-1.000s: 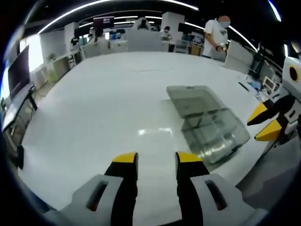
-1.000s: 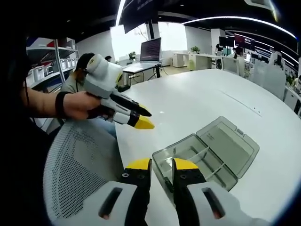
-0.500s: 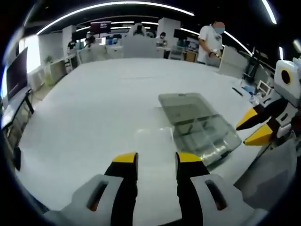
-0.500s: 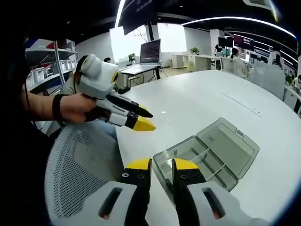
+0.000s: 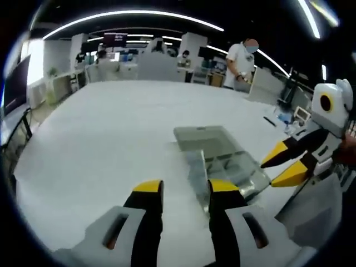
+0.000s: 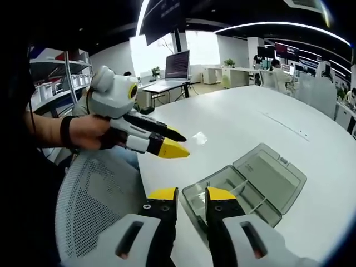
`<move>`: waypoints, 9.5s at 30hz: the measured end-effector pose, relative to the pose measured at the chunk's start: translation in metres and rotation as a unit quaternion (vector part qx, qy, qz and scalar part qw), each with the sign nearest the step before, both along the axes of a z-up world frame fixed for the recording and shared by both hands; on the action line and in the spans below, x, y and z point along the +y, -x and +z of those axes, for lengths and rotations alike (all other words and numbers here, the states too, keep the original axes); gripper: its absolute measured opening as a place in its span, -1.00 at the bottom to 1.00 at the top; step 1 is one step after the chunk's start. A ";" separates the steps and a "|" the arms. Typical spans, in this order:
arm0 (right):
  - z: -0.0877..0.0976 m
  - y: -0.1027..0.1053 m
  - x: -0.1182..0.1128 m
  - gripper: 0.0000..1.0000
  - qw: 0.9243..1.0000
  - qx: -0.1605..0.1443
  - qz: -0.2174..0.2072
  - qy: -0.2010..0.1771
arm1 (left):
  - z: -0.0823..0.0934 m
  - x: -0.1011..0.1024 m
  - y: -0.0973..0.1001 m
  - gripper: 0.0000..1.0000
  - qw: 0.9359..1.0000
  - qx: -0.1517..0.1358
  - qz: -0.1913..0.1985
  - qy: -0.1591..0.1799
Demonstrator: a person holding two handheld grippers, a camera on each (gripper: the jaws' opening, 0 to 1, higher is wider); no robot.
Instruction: Insert the divider into the dual guide fixture by aligning both edges with the guide slots and pushing it downward to the bottom, including one-sided entry, uneven engagement, binding, and posture correction.
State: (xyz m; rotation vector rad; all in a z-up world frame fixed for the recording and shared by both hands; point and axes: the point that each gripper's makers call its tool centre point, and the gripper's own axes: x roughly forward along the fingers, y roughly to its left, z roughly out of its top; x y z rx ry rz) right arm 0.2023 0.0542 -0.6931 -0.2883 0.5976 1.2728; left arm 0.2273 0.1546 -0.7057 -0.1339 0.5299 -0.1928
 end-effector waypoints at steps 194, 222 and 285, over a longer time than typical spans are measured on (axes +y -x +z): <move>0.022 0.013 0.008 -1.00 0.987 -0.094 0.123 -0.034 | 0.040 -0.093 0.030 -0.80 0.863 -0.062 -0.435 -0.251; 0.017 0.013 0.005 -1.00 0.969 -0.150 0.197 0.012 | 0.036 -0.094 0.036 -1.00 0.824 -0.059 -0.484 -0.288; 0.004 -0.003 -0.020 -0.66 0.986 -0.132 0.101 0.030 | 0.032 -0.097 0.021 -1.00 0.810 -0.032 -0.499 -0.305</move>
